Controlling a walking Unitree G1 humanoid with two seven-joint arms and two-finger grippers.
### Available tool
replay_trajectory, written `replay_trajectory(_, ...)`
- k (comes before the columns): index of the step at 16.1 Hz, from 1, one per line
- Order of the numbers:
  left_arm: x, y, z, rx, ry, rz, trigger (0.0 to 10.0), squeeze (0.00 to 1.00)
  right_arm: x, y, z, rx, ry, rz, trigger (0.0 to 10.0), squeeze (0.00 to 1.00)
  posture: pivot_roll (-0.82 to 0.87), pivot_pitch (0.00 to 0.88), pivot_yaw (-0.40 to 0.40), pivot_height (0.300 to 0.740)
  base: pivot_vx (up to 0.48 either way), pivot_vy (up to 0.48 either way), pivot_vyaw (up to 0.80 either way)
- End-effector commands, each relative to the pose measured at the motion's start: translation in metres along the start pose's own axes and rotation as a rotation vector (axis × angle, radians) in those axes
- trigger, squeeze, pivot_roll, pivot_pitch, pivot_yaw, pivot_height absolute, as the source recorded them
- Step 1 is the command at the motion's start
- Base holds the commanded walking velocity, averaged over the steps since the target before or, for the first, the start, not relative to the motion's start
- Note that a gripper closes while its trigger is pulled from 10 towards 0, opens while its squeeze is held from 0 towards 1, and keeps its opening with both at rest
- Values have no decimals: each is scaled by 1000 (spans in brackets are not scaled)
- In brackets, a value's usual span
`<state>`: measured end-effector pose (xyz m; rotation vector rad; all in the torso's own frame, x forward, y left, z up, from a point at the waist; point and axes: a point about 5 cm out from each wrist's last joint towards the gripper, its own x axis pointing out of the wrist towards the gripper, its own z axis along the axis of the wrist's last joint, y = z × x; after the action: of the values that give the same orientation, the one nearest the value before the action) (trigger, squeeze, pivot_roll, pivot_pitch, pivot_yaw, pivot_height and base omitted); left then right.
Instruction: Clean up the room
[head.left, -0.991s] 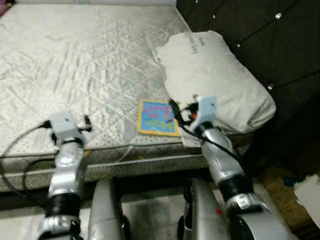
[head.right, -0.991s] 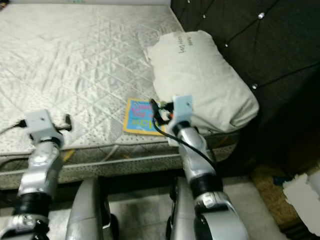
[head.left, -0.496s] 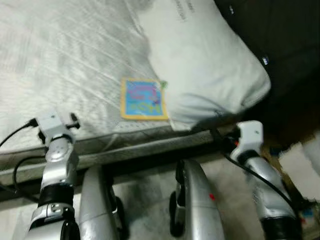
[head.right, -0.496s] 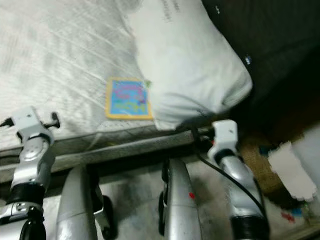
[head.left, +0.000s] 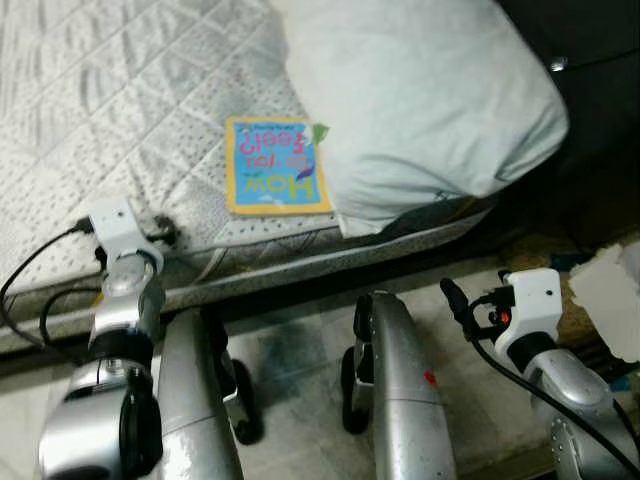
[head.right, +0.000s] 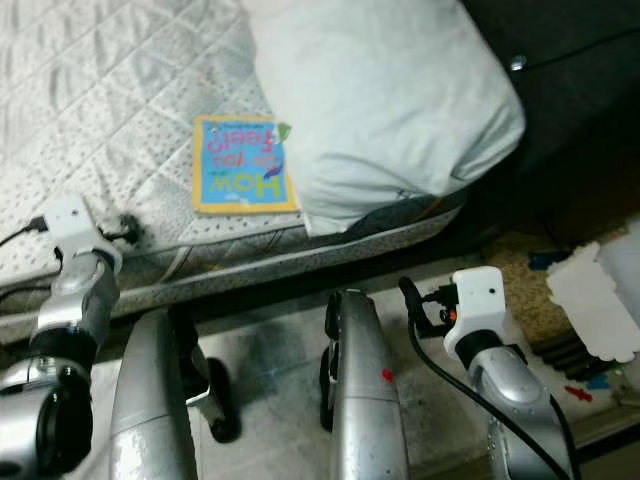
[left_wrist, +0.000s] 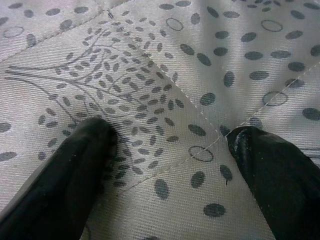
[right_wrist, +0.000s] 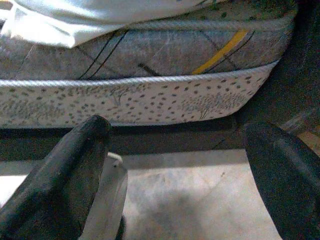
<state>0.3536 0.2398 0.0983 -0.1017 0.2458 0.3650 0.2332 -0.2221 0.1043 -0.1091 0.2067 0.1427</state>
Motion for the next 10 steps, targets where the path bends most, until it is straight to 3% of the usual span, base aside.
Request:
replay_trajectory(1,-5,-12,-27,31,120,-71,10000,0,-7,-3,-4,7,36,-19,10000,0,-241,442,-74,546,0,0,0)
replay_trajectory(4,-3,-37,-12,35,40,-170,10000,0,-4,4,3,49,22,-5,10000,0,-231,432,-68,546,0,0,0)
replay_trajectory(5,-5,-49,-6,36,-3,-228,10000,0,0,16,13,113,-11,80,10000,0,-228,431,-65,546,0,0,0)
replay_trajectory(8,-10,-60,7,40,-138,-249,10000,0,5,33,22,125,-42,162,10000,0,-217,414,-61,546,0,0,0)
replay_trajectory(10,-15,-66,6,19,-174,-267,10000,0,7,36,20,125,-32,161,10000,0,-209,404,-59,546,0,0,0)
